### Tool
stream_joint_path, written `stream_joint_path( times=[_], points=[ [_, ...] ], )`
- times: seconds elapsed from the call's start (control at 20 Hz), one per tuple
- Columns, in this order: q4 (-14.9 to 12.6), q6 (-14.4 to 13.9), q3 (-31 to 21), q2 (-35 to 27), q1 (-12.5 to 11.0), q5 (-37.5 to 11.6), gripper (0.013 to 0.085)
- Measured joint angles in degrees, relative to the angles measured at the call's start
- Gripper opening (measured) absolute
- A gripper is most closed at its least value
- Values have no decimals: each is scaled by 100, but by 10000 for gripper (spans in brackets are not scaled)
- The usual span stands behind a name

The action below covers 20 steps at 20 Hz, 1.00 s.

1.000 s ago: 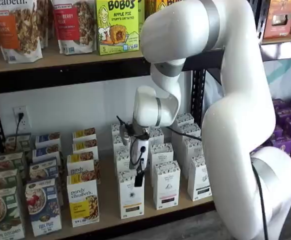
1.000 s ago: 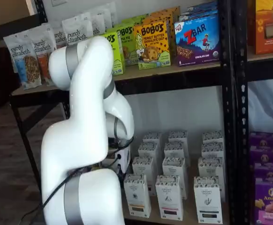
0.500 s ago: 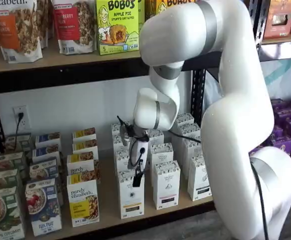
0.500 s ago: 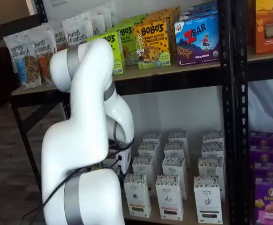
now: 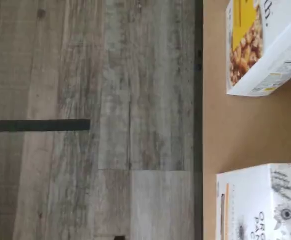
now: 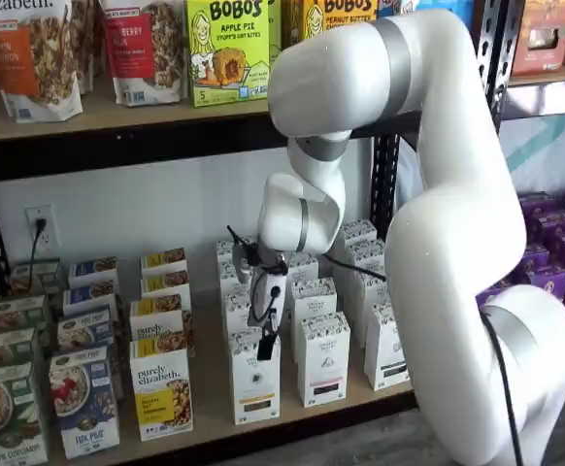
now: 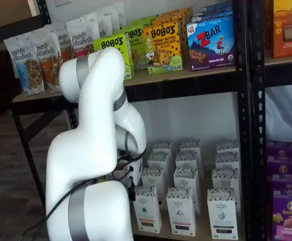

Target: Pick up the white box with a yellow strip in the middle, on the bottom shelf, the fourth box from the left

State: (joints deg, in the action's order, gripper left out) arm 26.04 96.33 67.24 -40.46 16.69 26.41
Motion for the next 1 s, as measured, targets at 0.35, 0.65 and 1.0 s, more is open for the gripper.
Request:
stream_joint_path(
  times=[0.35, 0.65, 1.0],
  points=[
    [28, 42, 362, -283, -33, 70, 850],
    [48, 74, 643, -514, -60, 118, 850],
    [-54, 24, 911, -704, -116, 180, 850]
  ],
)
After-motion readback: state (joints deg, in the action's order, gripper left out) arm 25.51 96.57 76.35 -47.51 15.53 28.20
